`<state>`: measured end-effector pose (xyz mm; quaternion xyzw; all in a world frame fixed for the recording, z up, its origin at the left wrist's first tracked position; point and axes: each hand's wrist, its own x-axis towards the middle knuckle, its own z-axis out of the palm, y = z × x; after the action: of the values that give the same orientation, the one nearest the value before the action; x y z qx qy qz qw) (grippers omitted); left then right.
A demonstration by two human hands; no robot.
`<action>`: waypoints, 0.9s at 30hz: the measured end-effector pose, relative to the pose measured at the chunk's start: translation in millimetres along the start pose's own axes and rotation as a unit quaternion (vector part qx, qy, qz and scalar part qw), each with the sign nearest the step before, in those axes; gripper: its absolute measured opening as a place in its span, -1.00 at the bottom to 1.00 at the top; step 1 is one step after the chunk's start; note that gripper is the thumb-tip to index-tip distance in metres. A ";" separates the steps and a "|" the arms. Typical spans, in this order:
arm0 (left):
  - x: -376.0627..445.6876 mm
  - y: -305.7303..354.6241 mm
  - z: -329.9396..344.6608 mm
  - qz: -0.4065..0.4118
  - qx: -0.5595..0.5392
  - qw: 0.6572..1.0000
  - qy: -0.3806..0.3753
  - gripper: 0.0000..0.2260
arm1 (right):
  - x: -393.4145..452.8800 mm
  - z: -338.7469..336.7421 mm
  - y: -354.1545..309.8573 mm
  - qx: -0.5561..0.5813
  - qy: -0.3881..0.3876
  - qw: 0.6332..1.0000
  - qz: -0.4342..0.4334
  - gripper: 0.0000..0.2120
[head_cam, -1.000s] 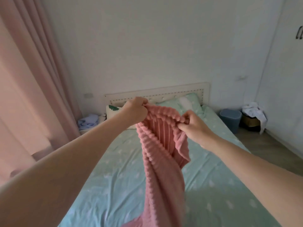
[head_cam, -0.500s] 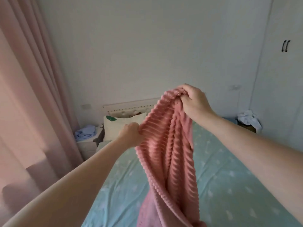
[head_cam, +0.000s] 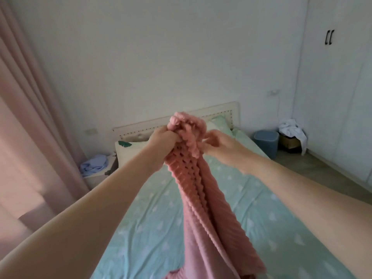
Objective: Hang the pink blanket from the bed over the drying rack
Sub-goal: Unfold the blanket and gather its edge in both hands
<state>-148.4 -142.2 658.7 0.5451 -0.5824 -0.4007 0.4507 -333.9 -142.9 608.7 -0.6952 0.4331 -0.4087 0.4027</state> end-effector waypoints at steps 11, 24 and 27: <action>-24.5 44.0 -48.5 0.022 -0.258 0.963 -0.070 -0.74 | 12.2 37.0 16.7 0.316 -0.176 0.930 0.064 -0.70; -53.2 16.1 -179.8 0.025 -0.258 0.962 0.086 -0.73 | 24.1 136.2 -4.9 0.178 -0.289 0.934 0.113 -0.68; -55.4 9.5 -209.6 0.022 -0.242 0.962 0.121 -0.81 | 29.6 140.0 -19.1 0.245 -0.265 0.923 0.137 -0.68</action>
<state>50.6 -81.1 720.1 0.4513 -0.4206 -0.4508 0.6452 -191.7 -135.9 584.8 -0.5920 0.2880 -0.2437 0.7122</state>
